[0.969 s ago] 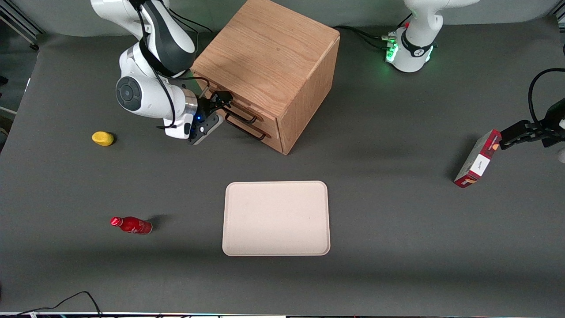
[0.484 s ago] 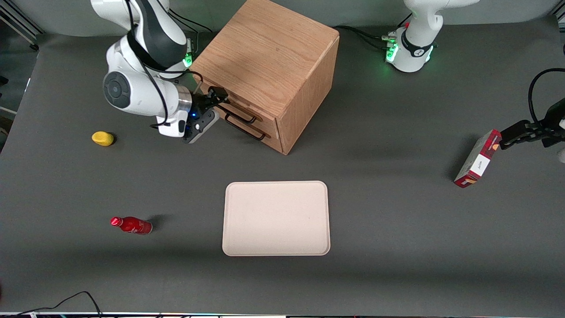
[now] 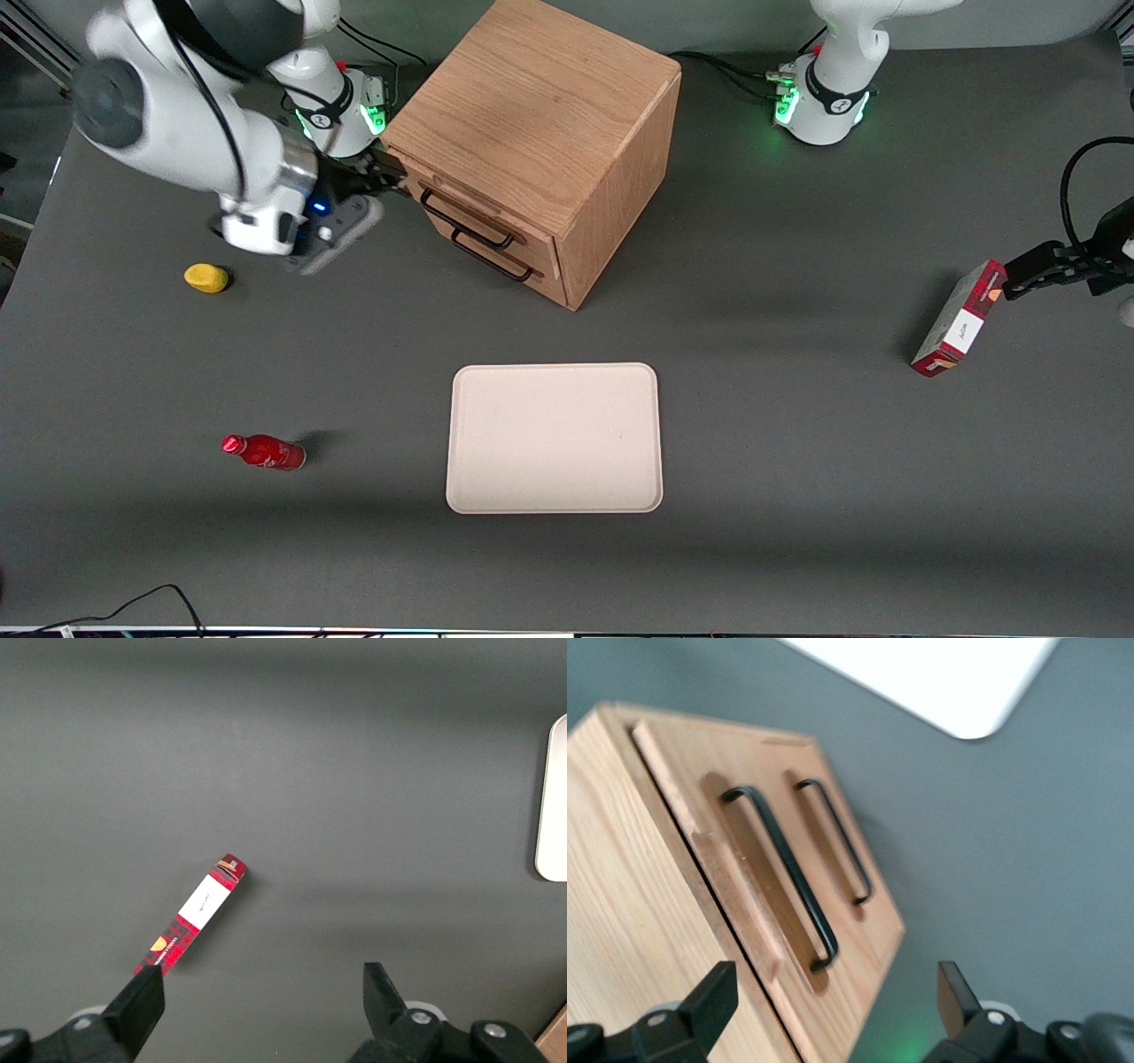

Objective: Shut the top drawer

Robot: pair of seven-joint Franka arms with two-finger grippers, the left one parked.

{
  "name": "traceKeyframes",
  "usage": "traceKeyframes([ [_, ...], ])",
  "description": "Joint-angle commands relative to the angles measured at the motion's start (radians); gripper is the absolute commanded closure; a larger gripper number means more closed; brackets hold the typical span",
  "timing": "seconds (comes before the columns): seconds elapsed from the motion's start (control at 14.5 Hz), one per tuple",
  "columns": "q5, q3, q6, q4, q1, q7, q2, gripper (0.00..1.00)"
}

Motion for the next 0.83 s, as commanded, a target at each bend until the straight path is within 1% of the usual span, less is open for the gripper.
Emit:
traceKeyframes([
  [0.0,-0.153,0.000,-0.171,0.248,0.001,0.278,-0.019,0.00],
  [0.07,-0.211,0.000,-0.239,0.314,0.001,0.301,-0.013,0.00],
  [0.14,-0.253,-0.018,-0.268,0.354,-0.002,0.306,-0.011,0.00],
  [0.28,-0.301,-0.105,-0.269,0.371,-0.001,0.304,-0.030,0.00],
  [0.48,-0.296,-0.234,-0.269,0.359,0.001,0.304,-0.056,0.00],
  [0.62,-0.296,-0.265,-0.250,0.307,-0.001,0.304,-0.057,0.00],
  [0.76,-0.293,-0.279,-0.160,0.200,-0.001,0.306,-0.083,0.00],
])
